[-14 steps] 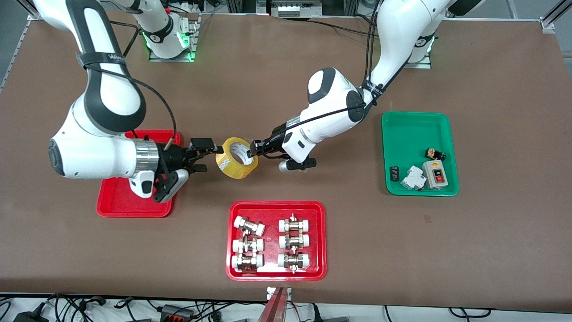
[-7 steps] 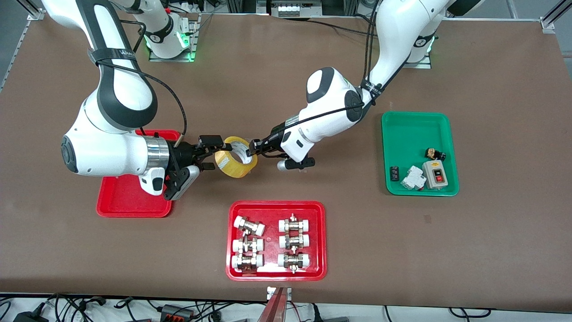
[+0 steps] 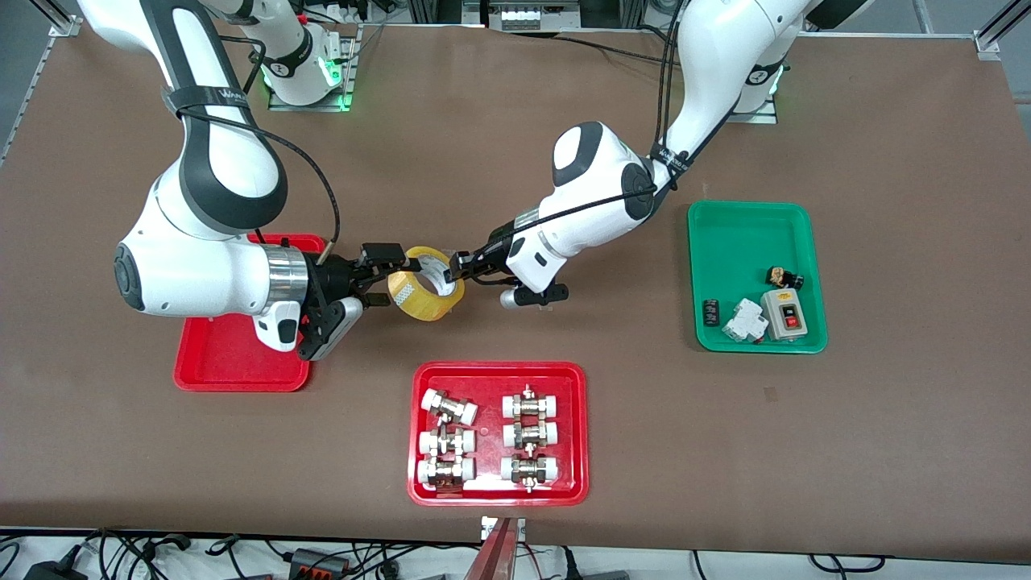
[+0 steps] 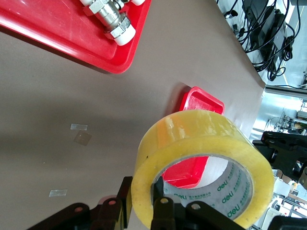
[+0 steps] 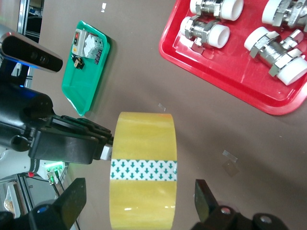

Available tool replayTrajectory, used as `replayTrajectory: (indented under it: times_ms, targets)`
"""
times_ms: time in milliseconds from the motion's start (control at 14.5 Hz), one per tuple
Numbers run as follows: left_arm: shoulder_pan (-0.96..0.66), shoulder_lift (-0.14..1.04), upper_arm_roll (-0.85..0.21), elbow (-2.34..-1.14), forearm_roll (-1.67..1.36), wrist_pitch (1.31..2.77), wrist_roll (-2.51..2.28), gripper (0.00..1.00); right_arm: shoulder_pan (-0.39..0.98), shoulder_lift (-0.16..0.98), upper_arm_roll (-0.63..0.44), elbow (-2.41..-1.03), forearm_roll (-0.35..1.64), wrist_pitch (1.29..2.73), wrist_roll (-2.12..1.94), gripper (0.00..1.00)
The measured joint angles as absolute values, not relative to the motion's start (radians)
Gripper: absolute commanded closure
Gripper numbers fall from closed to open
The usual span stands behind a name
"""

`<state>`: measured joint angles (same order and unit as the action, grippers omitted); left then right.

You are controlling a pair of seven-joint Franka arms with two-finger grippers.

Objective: Left arm passes tape to right arm into tray
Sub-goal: 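Close the right gripper on the tape held by the left gripper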

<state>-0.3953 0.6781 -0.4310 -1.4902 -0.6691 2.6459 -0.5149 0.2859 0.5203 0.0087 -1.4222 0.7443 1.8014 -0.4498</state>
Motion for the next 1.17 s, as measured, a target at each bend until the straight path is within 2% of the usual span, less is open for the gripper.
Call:
replayTrajectory:
  times_ms: [69,207,345,483,759,897,966,1034,1172]
  targets:
    - [-0.395,0.678,-0.431,-1.49,-0.669,2.646,-0.515,0.96,0.288,0.521,0.009,-1.422,0.744,1.801,-0.451,0.04]
    - [-0.395,0.678,-0.431,-1.49,-0.669,2.646,-0.515,0.96,0.288,0.523,0.009,-1.422,0.744,1.801,-0.454,0.23]
    - [-0.395,0.678,-0.431,-1.49,-0.669,2.646,-0.515,0.96,0.288,0.527,0.009,-1.422,0.744,1.801,-0.458,0.46]
    - [-0.395,0.678,-0.431,-1.49,-0.669,2.646,-0.515,0.96,0.288,0.527,0.009,-1.422,0.744,1.801,-0.459,0.58]
    - [-0.396,0.678,-0.431,-1.49,-0.669,2.648,-0.515,0.95,0.288,0.528,0.007,-1.422,0.744,1.803,-0.459,0.61]
    - [-0.396,0.678,-0.431,-1.49,-0.669,2.649,-0.515,0.9,0.288,0.528,0.007,-1.422,0.744,1.804,-0.459,0.61]
    - [-0.396,0.678,-0.431,-1.49,-0.669,2.649,-0.515,0.81,0.288,0.528,0.007,-1.422,0.744,1.804,-0.459,0.61]
    - [-0.396,0.678,-0.431,-1.49,-0.669,2.649,-0.515,0.03,0.288,0.528,0.007,-1.422,0.744,1.805,-0.459,0.61]
    - [-0.396,0.678,-0.43,-1.489,-0.65,2.652,-0.508,0.0,0.288,0.529,0.008,-1.422,0.744,1.805,-0.459,0.61]
